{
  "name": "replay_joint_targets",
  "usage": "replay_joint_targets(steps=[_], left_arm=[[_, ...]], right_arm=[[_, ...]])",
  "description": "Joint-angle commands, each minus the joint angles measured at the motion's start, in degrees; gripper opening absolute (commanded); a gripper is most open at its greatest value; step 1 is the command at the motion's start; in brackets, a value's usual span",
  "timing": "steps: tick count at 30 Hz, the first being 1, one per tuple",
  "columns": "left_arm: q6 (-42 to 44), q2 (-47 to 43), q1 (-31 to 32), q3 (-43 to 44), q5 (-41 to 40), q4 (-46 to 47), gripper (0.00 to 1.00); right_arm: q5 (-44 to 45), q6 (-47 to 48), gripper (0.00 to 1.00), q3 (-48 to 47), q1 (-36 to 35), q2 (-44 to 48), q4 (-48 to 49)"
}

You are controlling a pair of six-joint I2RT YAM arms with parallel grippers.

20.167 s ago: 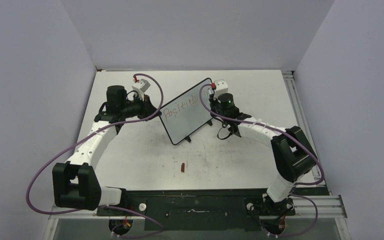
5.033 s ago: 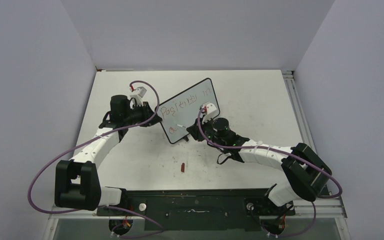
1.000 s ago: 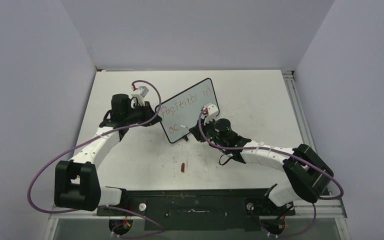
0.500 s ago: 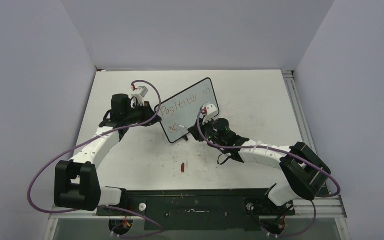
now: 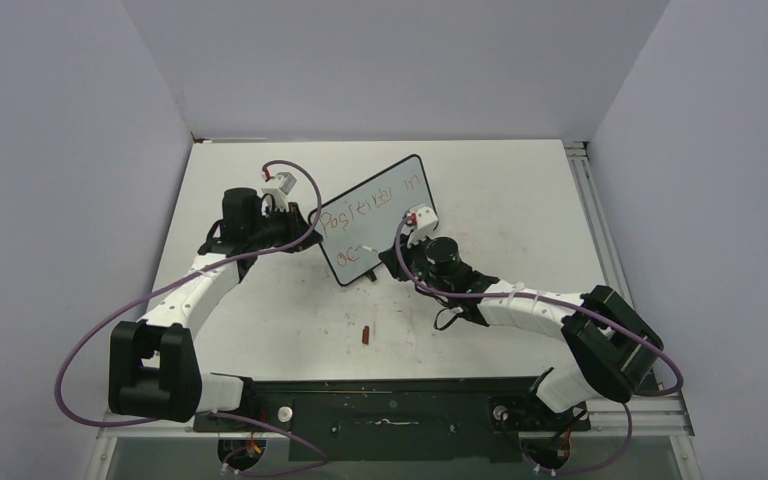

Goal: Write a sentence on the whiteboard

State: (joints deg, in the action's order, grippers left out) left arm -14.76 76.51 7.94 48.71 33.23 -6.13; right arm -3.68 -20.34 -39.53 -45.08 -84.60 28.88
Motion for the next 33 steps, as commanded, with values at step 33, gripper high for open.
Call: replay_joint_targets(steps=[33], left_arm=[[0.26,-1.68,0.14,2.44,0.03,-0.76,0.0]], right_arm=[[2.99,1.14,0.05,0.01,-2.47,2.08,7.67]])
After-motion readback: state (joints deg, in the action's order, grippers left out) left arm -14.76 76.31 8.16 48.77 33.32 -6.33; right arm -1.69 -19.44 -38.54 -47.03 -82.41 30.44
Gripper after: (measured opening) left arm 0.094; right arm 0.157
